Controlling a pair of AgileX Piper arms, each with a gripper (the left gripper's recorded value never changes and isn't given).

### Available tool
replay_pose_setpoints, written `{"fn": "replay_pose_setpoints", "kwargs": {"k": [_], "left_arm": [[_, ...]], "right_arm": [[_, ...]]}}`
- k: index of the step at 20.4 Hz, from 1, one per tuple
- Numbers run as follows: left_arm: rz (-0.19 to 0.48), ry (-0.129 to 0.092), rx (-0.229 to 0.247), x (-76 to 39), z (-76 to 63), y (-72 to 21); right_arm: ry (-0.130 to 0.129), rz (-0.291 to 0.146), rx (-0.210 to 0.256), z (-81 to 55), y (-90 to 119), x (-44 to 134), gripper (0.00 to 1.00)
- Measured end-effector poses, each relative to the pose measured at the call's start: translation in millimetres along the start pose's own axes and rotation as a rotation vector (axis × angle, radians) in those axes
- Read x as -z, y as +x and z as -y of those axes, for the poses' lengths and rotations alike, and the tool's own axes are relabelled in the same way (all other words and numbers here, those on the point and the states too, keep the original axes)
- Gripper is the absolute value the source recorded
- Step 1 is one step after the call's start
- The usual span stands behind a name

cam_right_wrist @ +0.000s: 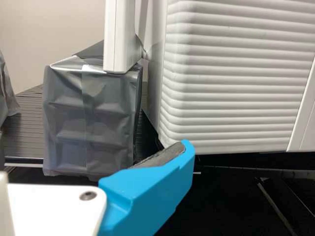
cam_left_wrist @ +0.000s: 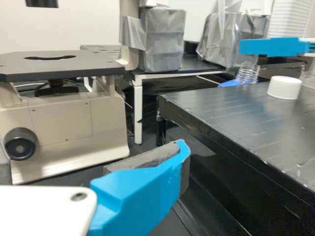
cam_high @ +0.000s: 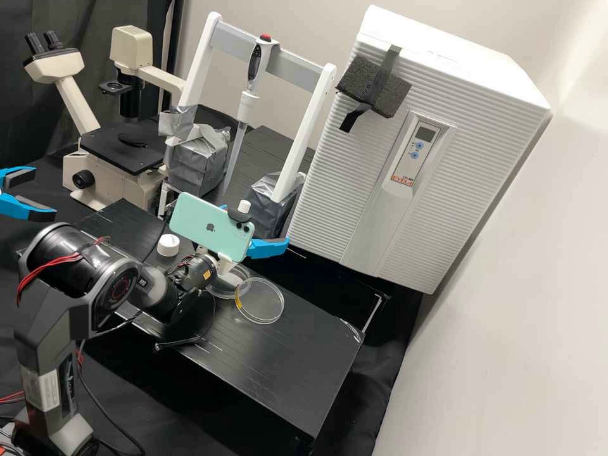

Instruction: Close the bottle

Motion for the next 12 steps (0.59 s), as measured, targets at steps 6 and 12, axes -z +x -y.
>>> {"fn": "replay_pose_setpoints", "kwargs": {"k": [6, 12], "left_arm": [[0.0, 0.0, 0.0, 0.0, 0.0, 0.0], [0.009, 0.001, 0.003, -1.8, 0.5, 0.8]], "right_arm": [[0.0, 0.0, 0.0, 0.0, 0, 0.0, 1.0], [0.034, -0.024, 0.004, -3.3, -21, 4.7, 1.0]]}}
